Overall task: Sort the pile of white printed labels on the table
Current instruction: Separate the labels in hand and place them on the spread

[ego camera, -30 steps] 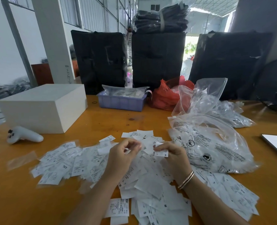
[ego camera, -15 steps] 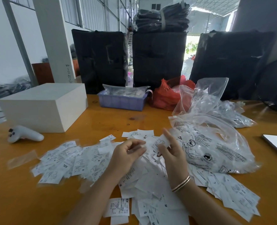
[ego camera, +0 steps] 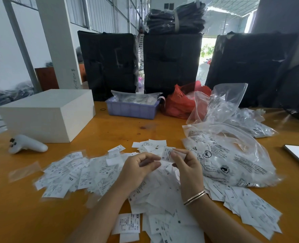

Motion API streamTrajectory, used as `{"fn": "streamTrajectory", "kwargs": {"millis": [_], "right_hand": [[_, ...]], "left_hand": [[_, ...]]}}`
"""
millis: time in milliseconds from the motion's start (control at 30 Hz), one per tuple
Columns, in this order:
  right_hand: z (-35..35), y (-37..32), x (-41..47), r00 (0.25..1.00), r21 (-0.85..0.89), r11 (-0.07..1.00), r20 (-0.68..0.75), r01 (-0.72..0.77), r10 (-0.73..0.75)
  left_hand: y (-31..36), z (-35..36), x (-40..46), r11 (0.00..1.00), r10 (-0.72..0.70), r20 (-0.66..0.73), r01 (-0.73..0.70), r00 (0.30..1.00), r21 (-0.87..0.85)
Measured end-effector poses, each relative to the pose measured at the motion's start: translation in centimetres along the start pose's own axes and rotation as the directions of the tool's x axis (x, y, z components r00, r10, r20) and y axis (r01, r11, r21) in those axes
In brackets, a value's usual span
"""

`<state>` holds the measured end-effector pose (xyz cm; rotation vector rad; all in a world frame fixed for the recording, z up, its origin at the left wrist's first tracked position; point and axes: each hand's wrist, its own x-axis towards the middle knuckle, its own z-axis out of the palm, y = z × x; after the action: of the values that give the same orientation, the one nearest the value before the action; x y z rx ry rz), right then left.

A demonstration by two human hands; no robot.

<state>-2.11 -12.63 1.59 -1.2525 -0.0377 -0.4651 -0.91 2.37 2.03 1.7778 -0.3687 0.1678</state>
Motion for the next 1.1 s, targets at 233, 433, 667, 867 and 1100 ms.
{"fn": "streamTrajectory", "kwargs": {"millis": [233,433,667,867,1100], "right_hand": [[0.3,-0.2,-0.5,0.992,-0.116,0.991,0.120,0.063,-0.049],[0.2,-0.2,-0.5,0.993,-0.136,0.986,0.090,0.094,-0.082],[0.2,-0.3,-0.5,0.987,-0.196,0.970,0.102,0.143,-0.125],[0.6,-0.4,-1.1,0.973,-0.250,0.957,0.208,0.150,-0.098],[0.4,-0.5,-1.0,0.984,-0.195,0.976,0.164,0.095,-0.062]], "left_hand": [[0.2,-0.1,-0.1,0.999,-0.003,-0.020,0.003,1.000,-0.032],[0.1,-0.2,0.0,0.999,0.003,-0.016,-0.004,1.000,-0.045],[-0.1,-0.2,0.1,0.999,-0.011,-0.028,0.010,1.000,-0.044],[0.2,-0.3,0.1,1.000,0.021,-0.055,-0.021,0.998,0.000],[0.3,-0.2,0.0,0.999,0.013,-0.038,-0.012,0.999,0.035]]}}
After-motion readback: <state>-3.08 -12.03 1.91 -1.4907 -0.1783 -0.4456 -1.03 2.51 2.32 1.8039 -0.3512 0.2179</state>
